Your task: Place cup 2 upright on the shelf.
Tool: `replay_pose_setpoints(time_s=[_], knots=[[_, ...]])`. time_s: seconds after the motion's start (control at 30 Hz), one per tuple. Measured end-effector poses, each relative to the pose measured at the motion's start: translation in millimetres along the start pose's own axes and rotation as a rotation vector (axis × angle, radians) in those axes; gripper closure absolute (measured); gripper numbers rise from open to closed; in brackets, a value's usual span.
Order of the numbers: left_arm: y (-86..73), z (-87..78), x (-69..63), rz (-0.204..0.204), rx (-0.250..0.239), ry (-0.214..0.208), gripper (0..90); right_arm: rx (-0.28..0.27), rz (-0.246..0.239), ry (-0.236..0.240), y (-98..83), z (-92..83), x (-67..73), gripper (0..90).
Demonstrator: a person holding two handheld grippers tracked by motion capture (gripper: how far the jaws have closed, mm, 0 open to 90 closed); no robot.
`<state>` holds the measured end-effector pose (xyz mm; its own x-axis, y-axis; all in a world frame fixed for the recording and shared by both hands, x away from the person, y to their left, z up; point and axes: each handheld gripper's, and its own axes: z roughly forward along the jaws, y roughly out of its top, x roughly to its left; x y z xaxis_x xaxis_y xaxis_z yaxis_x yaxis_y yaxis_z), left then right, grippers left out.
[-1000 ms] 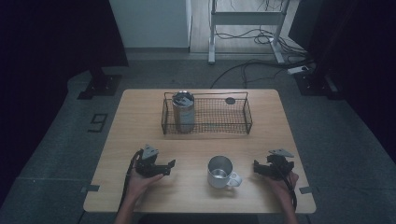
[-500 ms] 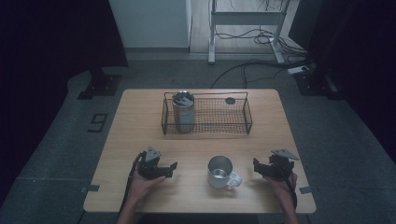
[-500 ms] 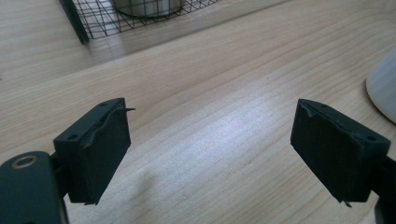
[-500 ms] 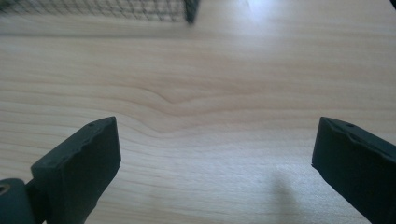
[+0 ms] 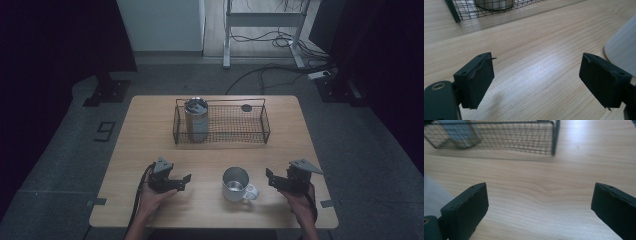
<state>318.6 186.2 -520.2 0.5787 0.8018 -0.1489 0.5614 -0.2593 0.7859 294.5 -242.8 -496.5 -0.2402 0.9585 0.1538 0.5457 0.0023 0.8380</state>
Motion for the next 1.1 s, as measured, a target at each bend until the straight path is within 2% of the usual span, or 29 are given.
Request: replay_pose_setpoints(time_s=[0.2,0.33,0.47,0.57,0.77,1.1], knots=[[-1.1,1.8,-0.8,0.009,0.009,0.008,12.7,-0.030,-0.001,0.073,7.1,-11.7,10.2,1.1],[-2.7,4.0,-0.4,0.008,0.020,0.014,12.7,-0.051,-0.017,0.103,11.1,-18.7,18.4,1.3],[-4.1,6.2,-0.8,0.030,0.042,0.031,12.7,-0.063,-0.030,0.129,13.4,-23.4,25.8,1.4],[-4.7,7.2,-0.6,0.029,0.047,0.028,12.7,-0.067,-0.045,0.152,14.8,-26.7,33.5,1.4],[-6.4,9.3,-0.6,0.029,0.059,0.029,12.7,-0.063,-0.076,0.190,14.9,-28.2,48.5,1.4],[-7.3,9.1,0.7,0.027,0.061,0.030,12.7,-0.035,-0.116,0.227,11.1,-22.9,70.3,1.3]])
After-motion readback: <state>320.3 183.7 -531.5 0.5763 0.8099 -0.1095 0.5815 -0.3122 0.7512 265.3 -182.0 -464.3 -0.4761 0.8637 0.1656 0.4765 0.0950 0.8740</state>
